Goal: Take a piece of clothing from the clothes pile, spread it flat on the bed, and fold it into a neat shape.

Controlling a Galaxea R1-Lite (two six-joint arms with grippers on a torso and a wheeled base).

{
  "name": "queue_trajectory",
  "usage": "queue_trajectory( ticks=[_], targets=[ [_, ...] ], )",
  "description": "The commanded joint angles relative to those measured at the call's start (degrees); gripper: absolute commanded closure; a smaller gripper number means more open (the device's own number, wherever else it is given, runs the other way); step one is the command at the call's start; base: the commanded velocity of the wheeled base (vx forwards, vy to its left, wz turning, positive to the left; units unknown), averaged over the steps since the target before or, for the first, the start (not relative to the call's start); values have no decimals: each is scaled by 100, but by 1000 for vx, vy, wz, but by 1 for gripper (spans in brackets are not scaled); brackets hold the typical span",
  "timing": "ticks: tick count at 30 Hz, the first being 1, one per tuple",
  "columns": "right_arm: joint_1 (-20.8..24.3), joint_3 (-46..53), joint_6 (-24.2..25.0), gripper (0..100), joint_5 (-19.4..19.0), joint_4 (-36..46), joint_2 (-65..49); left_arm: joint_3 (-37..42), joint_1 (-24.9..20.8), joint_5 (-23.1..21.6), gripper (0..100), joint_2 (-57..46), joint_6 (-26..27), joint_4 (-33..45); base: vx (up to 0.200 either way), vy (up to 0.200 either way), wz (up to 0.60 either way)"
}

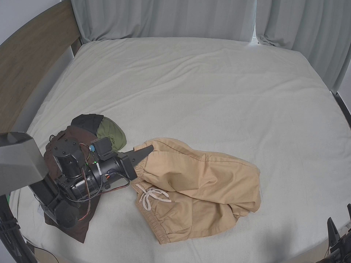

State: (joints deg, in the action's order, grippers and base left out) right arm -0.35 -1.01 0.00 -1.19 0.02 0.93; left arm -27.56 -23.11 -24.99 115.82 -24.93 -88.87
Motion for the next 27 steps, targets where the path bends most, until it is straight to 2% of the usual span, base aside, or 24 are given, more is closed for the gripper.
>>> queue_trajectory(
  ticks=[1, 6, 8, 12, 13, 14, 15, 21, 27],
  targets=[
    [-9, 92, 0, 0, -4, -2, -31, 58, 325, -111, 100, 19, 199, -8, 0, 0, 0],
    [0, 92, 0, 0, -4, -2, -31, 146, 808, -313, 100, 72, 902, 1, 0, 0, 0],
    [0, 92, 0, 0, -4, -2, -31, 251, 1072, -683, 100, 169, 1333, -8, 0, 0, 0],
    [0, 92, 0, 0, -4, 6, -31, 287, 1494, -1122, 100, 301, 2141, -8, 0, 0, 0],
    [0, 92, 0, 0, -4, 6, -31, 287, 1494, -1122, 100, 301, 2141, -8, 0, 0, 0],
    [0, 92, 0, 0, -4, 6, -31, 295, 1687, -1403, 100, 397, 2484, -8, 0, 0, 0],
    [0, 92, 0, 0, -4, 6, -31, 287, 1766, -1518, 100, 424, 2581, -8, 0, 0, 0],
    [-9, 92, -9, 0, 5, -2, -66, 251, 2030, -1825, 100, 599, 2678, -8, 0, 0, 0],
    [-9, 92, 0, 0, -4, -11, -66, 225, 2056, -1869, 100, 626, 2704, -8, 0, 0, 0]
  ],
)
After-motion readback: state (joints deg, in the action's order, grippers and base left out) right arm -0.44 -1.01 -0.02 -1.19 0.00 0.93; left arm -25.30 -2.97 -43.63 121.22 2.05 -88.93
